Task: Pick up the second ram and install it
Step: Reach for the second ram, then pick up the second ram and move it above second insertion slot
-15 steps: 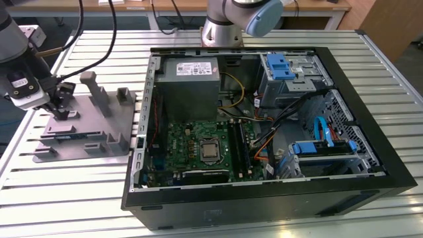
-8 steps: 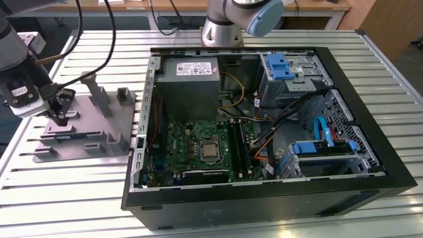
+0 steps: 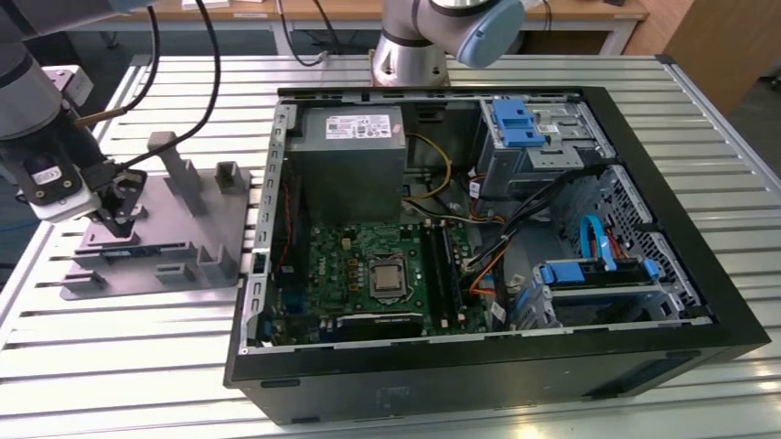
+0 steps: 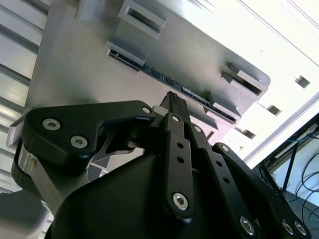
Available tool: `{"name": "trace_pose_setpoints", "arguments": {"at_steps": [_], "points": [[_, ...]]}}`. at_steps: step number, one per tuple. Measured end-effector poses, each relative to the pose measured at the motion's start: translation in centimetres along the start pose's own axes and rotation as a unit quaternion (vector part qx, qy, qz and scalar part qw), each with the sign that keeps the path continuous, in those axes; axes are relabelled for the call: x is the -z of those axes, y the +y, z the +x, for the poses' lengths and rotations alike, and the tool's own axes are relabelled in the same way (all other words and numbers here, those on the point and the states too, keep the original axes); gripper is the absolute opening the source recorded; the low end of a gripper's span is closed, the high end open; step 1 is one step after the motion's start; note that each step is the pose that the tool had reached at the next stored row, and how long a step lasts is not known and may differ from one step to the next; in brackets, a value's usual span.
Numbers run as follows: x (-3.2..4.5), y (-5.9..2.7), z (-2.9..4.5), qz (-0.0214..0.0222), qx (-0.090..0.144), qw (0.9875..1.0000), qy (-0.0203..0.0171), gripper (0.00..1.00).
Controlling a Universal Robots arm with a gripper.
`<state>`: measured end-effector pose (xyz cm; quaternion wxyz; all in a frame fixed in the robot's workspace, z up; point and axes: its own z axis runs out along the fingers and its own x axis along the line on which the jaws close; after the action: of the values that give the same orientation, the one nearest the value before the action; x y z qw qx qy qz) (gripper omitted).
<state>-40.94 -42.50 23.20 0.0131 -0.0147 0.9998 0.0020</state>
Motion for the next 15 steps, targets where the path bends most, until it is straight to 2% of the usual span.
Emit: {"name": "trace_pose_setpoints", "arguments": {"at_steps": [15], "points": [[0.00, 0.00, -0.05, -0.0002, 0.006, 1.0000, 0.0000, 0.10]]}}
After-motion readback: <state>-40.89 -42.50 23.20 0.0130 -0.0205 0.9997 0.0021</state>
